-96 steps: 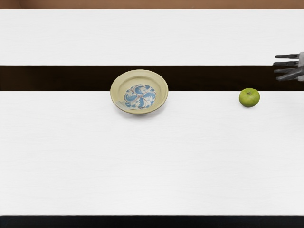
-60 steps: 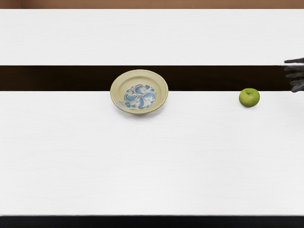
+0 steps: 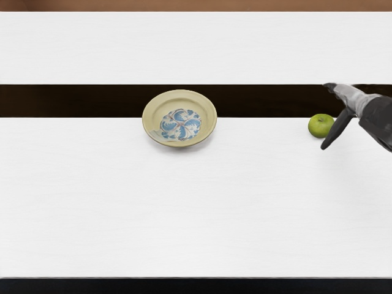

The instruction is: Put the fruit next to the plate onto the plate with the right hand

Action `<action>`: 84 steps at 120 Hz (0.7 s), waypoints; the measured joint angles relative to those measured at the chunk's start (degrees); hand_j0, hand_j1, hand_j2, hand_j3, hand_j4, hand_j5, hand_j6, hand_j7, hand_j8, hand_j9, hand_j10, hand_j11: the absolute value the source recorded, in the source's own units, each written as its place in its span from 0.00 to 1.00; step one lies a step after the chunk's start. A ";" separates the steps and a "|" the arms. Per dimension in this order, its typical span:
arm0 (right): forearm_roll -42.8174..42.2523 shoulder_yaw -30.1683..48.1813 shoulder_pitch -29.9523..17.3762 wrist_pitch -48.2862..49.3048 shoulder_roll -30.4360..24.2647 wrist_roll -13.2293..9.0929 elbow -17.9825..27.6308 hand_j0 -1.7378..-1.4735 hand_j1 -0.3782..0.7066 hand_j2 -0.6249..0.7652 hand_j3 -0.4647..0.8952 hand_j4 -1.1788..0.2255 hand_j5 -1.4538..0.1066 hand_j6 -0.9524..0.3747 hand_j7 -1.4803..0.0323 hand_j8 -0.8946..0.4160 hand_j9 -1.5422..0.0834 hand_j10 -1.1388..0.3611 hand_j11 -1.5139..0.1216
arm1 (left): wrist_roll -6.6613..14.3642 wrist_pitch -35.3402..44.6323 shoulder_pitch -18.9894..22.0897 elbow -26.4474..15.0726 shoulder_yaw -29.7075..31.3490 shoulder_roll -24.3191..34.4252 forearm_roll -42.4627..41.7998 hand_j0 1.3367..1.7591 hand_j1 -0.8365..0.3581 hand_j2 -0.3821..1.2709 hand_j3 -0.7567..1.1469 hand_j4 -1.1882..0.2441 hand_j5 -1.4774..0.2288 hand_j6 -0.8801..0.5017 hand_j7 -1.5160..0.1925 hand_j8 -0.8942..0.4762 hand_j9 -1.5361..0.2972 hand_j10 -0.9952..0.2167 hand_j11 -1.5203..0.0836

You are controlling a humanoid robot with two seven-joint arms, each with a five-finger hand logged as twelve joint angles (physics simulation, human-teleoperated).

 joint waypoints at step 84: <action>-7.02 -4.67 -1.05 -9.19 12.85 0.00 -8.93 0.30 0.18 0.43 0.34 0.74 0.81 0.61 0.86 0.57 0.84 0.66 0.81 | -0.04 0.00 0.00 0.00 0.00 0.00 0.00 0.76 0.99 0.23 0.40 0.83 0.86 0.63 0.88 0.65 0.83 0.82 0.94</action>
